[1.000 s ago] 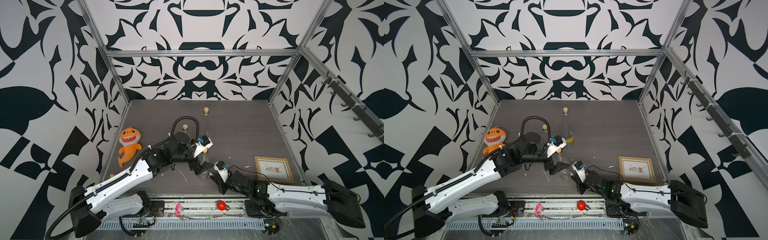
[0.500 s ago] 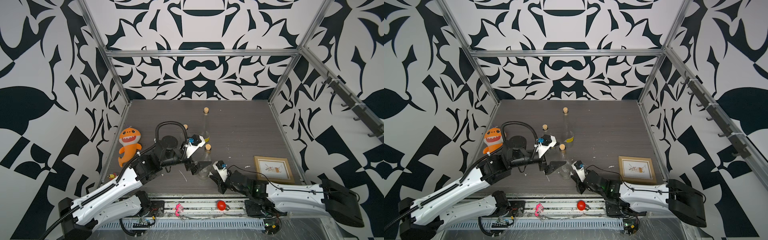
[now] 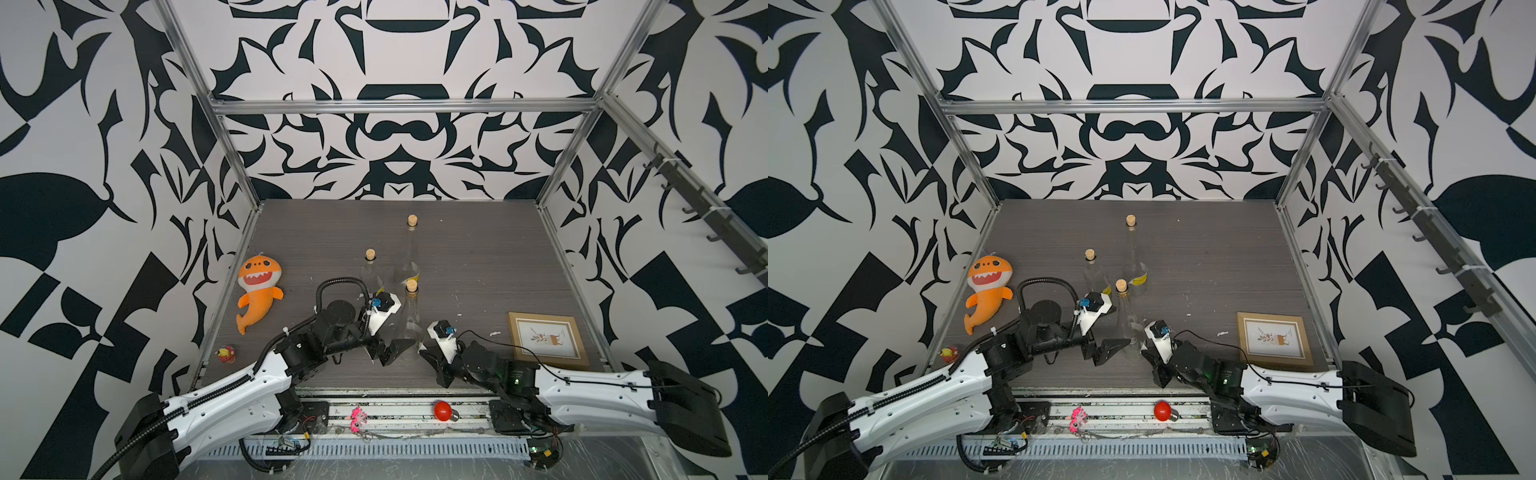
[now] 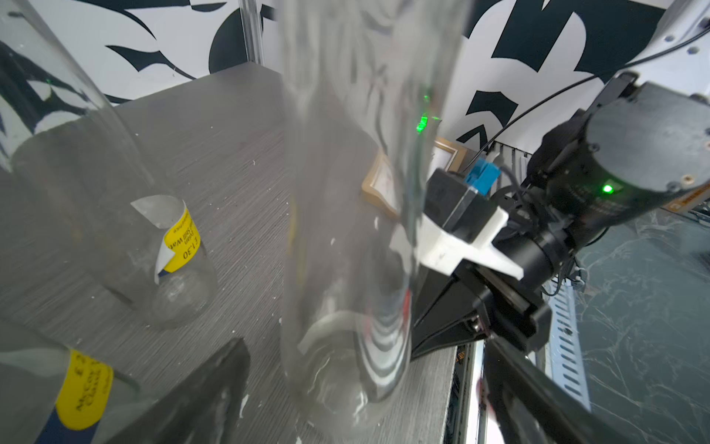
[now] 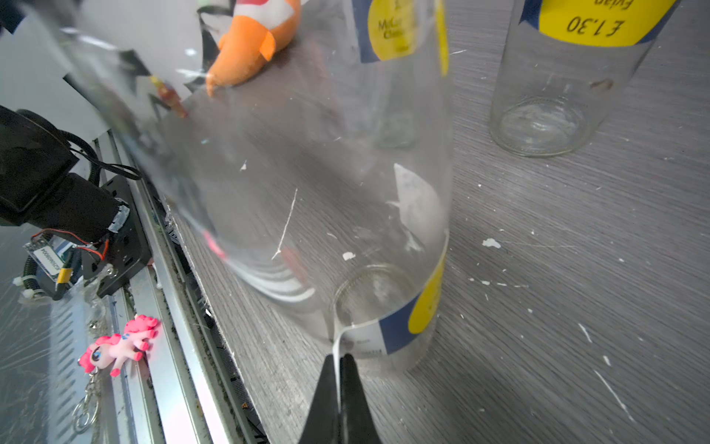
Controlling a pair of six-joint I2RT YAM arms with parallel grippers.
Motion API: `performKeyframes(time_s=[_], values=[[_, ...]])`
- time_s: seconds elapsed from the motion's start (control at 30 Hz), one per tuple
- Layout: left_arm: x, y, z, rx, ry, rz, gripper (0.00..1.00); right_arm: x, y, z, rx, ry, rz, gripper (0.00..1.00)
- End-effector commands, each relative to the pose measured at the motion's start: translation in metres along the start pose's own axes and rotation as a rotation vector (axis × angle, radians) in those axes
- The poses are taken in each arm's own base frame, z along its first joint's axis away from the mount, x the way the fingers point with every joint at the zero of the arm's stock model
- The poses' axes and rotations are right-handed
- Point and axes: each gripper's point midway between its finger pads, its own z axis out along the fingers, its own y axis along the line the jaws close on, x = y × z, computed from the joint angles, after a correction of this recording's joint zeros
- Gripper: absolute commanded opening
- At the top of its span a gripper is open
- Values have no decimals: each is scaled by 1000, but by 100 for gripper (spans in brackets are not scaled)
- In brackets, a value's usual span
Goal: Remove the label from the bottle
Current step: Tear open the label from the bottle.
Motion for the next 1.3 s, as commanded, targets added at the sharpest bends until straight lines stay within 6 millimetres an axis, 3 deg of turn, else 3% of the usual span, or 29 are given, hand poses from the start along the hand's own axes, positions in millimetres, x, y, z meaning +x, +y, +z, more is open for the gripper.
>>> performKeyframes(time_s=[0.0,0.3,0.6,0.8,1.27], values=[[-16,-1,-1,5,-110,1,99,-29,8,-4,-21,-108,25,0],[13,4,15,10,-97,-51,99,-21,10,2,-34,-81,31,0],[10,5,23,15,-105,-41,99,-10,27,15,-125,-26,-11,0],[11,5,19,8,-89,-26,99,-15,44,23,-191,-1,-66,0],[10,16,14,-64,-70,0,99,-5,49,28,-219,44,-76,0]])
